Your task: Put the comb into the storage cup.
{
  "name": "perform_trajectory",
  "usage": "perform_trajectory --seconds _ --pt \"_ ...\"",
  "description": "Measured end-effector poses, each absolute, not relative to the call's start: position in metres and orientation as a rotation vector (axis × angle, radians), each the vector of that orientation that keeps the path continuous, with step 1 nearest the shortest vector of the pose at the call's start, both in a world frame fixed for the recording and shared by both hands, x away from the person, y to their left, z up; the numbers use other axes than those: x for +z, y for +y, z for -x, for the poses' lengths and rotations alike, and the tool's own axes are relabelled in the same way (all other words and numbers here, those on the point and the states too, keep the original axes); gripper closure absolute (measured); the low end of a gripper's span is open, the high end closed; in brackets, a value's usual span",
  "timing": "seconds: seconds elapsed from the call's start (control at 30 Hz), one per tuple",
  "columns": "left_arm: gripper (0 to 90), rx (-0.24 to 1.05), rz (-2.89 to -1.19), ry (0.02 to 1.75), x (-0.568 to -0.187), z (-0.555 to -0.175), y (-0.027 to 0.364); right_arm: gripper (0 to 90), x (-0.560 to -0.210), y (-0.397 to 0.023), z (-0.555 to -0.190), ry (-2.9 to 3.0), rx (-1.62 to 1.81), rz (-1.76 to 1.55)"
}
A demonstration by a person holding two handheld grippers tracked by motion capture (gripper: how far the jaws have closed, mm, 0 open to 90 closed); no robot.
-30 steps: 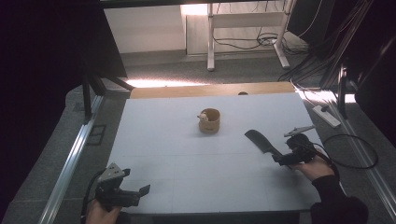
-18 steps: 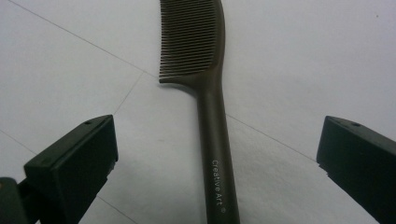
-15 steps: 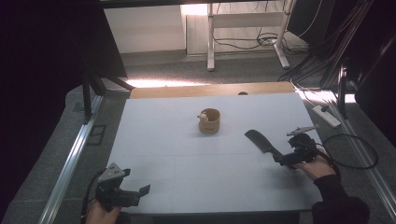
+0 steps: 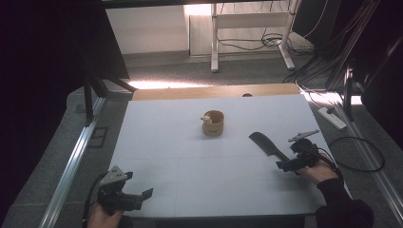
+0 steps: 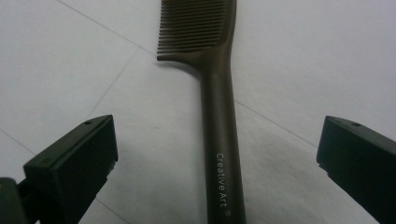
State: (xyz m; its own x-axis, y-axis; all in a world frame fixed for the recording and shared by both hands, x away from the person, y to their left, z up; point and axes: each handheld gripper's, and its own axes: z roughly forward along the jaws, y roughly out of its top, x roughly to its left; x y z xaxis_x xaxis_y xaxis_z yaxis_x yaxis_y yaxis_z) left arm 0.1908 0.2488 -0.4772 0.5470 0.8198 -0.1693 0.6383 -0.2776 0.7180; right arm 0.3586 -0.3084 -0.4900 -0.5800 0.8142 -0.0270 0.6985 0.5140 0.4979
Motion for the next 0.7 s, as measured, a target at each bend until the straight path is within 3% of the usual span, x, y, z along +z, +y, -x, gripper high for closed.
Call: perform_trajectory --seconds 0.7 --pt "2.1 0.295 -2.021 1.173 -0.477 -0.192 0.248 0.0 -0.512 -0.31 -0.365 2.532 0.576 -1.264"
